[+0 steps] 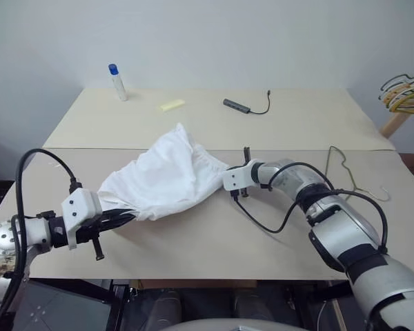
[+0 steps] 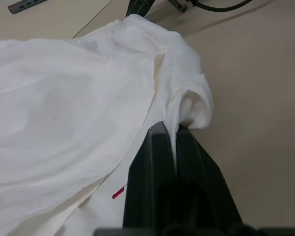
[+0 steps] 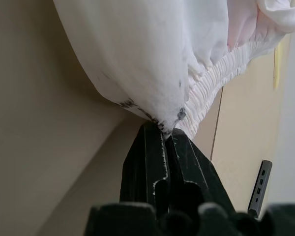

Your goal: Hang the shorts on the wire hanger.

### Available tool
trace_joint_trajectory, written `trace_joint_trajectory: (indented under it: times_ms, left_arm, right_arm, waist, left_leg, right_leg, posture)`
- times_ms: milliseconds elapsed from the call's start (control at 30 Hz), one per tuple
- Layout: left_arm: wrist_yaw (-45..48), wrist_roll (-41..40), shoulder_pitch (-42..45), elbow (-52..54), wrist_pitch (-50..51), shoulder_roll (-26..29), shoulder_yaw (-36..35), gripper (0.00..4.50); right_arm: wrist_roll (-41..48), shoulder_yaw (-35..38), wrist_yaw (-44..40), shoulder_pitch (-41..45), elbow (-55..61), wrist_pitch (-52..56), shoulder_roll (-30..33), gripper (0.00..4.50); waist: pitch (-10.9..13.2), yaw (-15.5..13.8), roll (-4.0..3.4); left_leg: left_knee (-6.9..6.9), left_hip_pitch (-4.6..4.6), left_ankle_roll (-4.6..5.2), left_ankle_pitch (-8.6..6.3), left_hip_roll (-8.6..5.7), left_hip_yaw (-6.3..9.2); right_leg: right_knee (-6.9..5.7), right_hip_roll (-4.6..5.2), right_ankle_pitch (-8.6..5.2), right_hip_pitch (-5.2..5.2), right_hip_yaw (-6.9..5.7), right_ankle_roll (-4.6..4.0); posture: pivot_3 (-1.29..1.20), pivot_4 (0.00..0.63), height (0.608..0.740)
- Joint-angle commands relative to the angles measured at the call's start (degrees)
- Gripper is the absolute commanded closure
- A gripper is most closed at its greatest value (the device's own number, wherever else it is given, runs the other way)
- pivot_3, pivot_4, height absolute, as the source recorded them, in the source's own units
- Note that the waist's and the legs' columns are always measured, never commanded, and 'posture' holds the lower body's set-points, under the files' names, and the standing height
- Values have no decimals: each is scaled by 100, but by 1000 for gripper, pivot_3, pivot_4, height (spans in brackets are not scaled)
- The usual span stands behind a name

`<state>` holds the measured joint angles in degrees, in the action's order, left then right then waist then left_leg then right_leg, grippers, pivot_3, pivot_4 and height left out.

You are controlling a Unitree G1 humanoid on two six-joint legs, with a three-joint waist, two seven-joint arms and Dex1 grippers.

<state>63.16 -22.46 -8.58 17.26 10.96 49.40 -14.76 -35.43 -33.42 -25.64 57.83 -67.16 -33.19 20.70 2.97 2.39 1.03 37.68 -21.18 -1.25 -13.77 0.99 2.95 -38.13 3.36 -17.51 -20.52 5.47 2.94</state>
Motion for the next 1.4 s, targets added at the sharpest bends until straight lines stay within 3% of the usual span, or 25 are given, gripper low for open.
trace_joint_trajectory:
  times_ms: [33, 200, 333, 400, 633, 767, 867, 967, 1100, 1267, 1400]
  left_arm:
    - [-152, 351, 391, -313, -271, -61, 325, 4500]
    - [-463, 935, 1382, -1180, -617, -394, 952, 4500]
    - [-696, 1311, 2039, -1806, -962, -631, 1253, 4500]
    - [-646, 1315, 2234, -2000, -1115, -684, 1313, 4500]
    - [-189, 1197, 2283, -2264, -1528, -476, 1331, 4500]
    - [887, 282, 1759, -1710, -1088, 60, 1038, 4500]
    - [1333, -40, 1388, -1452, -958, 360, 917, 4500]
    - [692, 431, 1598, -1653, -1131, 114, 1008, 4500]
    - [-477, 989, 2317, -1944, -816, -406, 1099, 4500]
    - [-2729, 1045, 4487, -2250, -140, -1328, 460, 4500]
    - [-4250, 790, 6007, -2545, -325, -1679, -438, 4500]
  right_arm:
    - [43, 190, 138, 161, 119, 131, 241, 4465]
    - [131, 368, -20, -129, 716, 215, 960, 4465]
    - [552, 780, -838, -1023, 2431, 573, 1818, 4465]
    - [927, 1055, -1466, -1793, 3835, 882, 2347, 4465]
    - [2359, 1925, -3211, -3964, 7817, 2510, 3531, 4465]
    - [3253, 2256, -3913, -4641, 9050, 3020, 4048, 4465]
    - [3569, 2250, -3856, -4476, 9020, 3285, 3712, 4465]
    - [3611, 2193, -3828, -4106, 8691, 3567, 3394, 4465]
    - [3492, 2039, -3850, -3431, 8019, 3825, 2994, 4465]
    - [2345, 2187, -1420, -1051, 5830, 4202, 1417, 4465]
    - [1525, 2338, 501, 252, 4742, 3659, 1173, 4465]
  waist:
    - [0, 6, 0]
    - [2, 14, -2]
    - [0, 43, 0]
    - [0, 95, 0]
    - [0, 291, -3]
    - [1, 348, -3]
    - [7, 336, 11]
    - [8, 280, 9]
    - [9, 114, 22]
    - [23, 127, 46]
    - [11, 161, 62]
  left_leg:
    - [0, 1, 0, 0, 0, 0]
    - [1, -2, 0, 0, -4, 1]
    - [1, -8, 0, 0, -5, 1]
    - [1, -16, 0, 0, -4, 0]
    - [7, -31, 0, 0, -1, -4]
    - [5, -21, 0, -1, 7, -5]
    - [7, -13, -1, -1, 9, -8]
    - [7, 13, 0, -1, 7, -11]
    - [10, 3, 1, 0, 5, -3]
    - [18, -19, -11, 11, -1, 3]
    - [18, -159, -72, 48, -9, 18]
  right_leg:
    - [0, 0, 0, 2, 0, 0]
    - [4, 2, 0, 1, -1, 1]
    - [7, 5, 0, 1, 0, 2]
    - [9, 5, -1, -3, 2, 3]
    - [2, 5, -1, -18, 8, 12]
    - [7, 0, -3, -8, 6, 15]
    - [12, 1, -6, 3, 5, 19]
    - [16, 3, -24, 30, 3, 49]
    - [17, 0, -9, 24, -5, 26]
    - [2, 2, 14, -6, -3, 14]
    - [-51, 15, 32, -175, -2, 15]
  posture:
    - [39, 0, 740]
    - [11, 0, 740]
    - [-22, 0, 740]
    - [-47, 0, 740]
    - [-64, 0, 740]
    - [-62, 0, 740]
    - [-46, 0, 740]
    - [-37, 0, 740]
    - [-41, 0, 740]
    - [-26, 0, 740]
    - [-26, 0, 740]
